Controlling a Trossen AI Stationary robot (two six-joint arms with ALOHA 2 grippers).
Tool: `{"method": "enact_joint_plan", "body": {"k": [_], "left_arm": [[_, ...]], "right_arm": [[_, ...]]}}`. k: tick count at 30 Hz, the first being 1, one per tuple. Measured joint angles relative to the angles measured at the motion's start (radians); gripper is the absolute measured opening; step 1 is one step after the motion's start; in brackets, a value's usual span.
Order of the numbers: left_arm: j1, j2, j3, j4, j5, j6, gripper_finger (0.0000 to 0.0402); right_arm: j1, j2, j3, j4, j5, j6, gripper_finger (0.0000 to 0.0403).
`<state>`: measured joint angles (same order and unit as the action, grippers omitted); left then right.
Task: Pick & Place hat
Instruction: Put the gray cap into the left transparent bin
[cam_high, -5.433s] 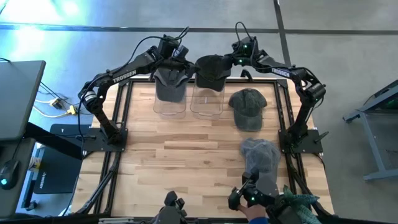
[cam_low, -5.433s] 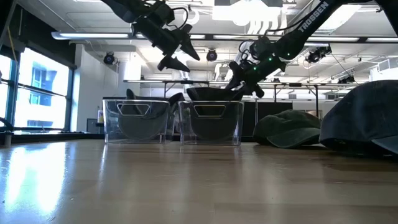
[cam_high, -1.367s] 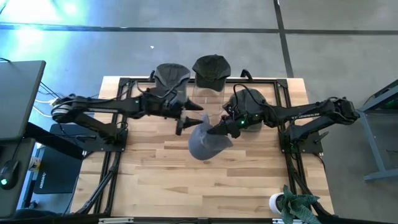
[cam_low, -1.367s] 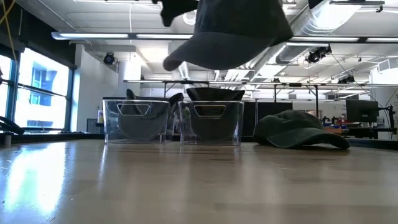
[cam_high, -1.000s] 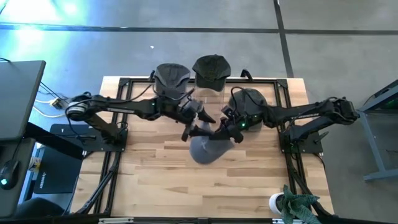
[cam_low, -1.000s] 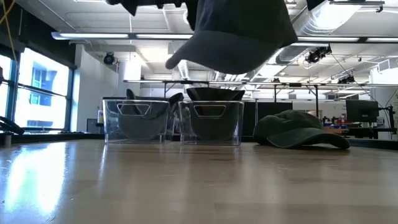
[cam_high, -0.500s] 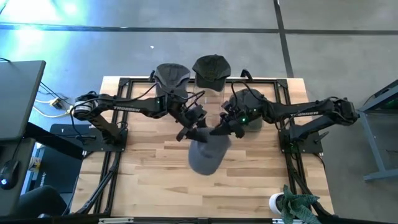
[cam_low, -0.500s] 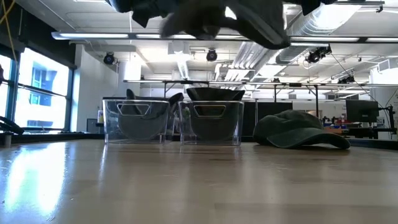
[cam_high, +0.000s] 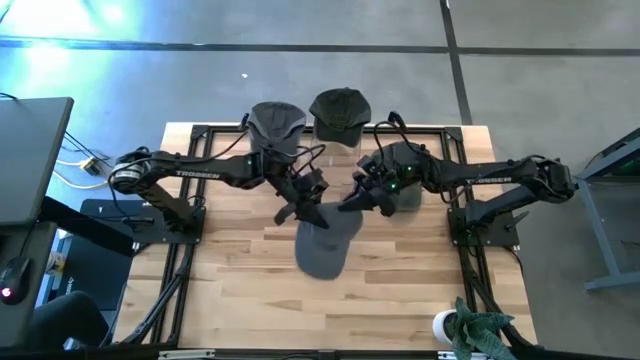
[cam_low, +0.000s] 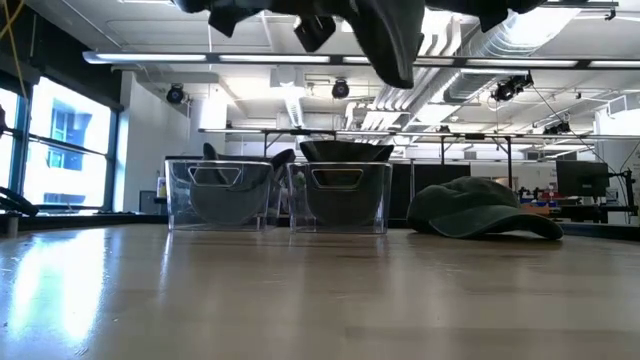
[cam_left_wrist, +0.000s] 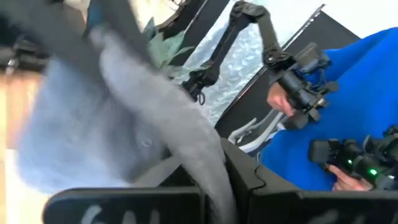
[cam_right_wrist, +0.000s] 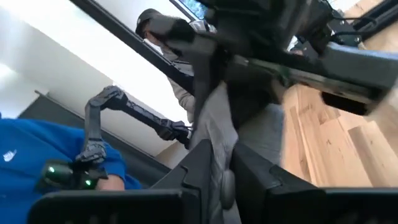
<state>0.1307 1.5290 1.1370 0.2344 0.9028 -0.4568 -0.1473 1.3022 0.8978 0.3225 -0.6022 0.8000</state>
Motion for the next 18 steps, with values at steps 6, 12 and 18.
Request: {"method": "enact_joint_plan", "body": {"k": [6,12,18], "left_arm": [[0.0,-0.052,0.0,-0.014,0.027,0.0,0.0004],[0.0,-0.102,-0.001,-0.074,0.026,0.0,0.0002],[0.0,-0.14,0.001,-0.069,-0.011,-0.014,0.0001]], "right_arm": [[-0.004,0.0,0.0,-0.002,-0.075,-0.043,0.0094],[0.004,0.0,-0.001,-0.043,-0.199,-0.186,0.0189],[0.05,0.001,-0.001,-0.018,-0.2,-0.369,0.0224]]}}
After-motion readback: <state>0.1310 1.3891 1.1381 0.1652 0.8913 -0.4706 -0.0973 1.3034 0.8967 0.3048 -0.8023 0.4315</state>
